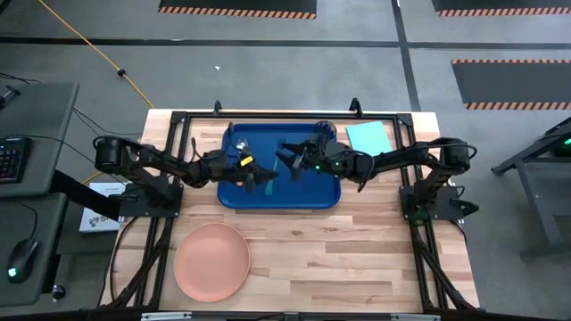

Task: Pick and place plate/cup/fork/spoon on tray
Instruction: Put the blue fork to the right of the orange spoon on the blue serving tray

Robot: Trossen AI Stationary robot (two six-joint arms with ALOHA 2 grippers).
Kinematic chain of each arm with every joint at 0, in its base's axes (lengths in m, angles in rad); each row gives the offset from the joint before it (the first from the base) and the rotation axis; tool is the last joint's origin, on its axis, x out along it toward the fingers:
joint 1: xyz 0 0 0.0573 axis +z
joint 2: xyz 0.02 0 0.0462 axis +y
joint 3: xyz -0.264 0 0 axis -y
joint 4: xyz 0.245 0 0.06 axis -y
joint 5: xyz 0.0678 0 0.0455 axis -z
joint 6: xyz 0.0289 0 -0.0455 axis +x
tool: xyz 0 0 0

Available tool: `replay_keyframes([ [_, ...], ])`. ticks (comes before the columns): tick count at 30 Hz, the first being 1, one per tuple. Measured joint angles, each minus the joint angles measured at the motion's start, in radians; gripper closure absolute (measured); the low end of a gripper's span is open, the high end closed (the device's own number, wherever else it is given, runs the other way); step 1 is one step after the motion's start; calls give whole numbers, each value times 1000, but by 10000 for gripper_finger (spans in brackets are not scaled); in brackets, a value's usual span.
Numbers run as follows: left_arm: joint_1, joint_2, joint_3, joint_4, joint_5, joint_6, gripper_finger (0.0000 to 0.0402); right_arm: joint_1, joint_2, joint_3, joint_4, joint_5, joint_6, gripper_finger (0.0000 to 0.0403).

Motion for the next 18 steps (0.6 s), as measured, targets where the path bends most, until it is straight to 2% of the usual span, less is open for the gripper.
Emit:
replay_keyframes([
  [4,-8,0,10,-2,-6,13,401,0,0,0,-1,0,-3,182],
  [7,-8,0,10,-17,-6,16,401,0,0,0,-1,2,-4,212],
  [11,-7,0,10,-25,-7,15,401,0,0,0,-1,12,-3,275],
  [16,-8,0,10,-27,-11,17,401,2,-2,0,5,7,-8,375],
  [18,-9,0,10,-28,-8,39,398,9,-4,1,11,5,-19,391],
])
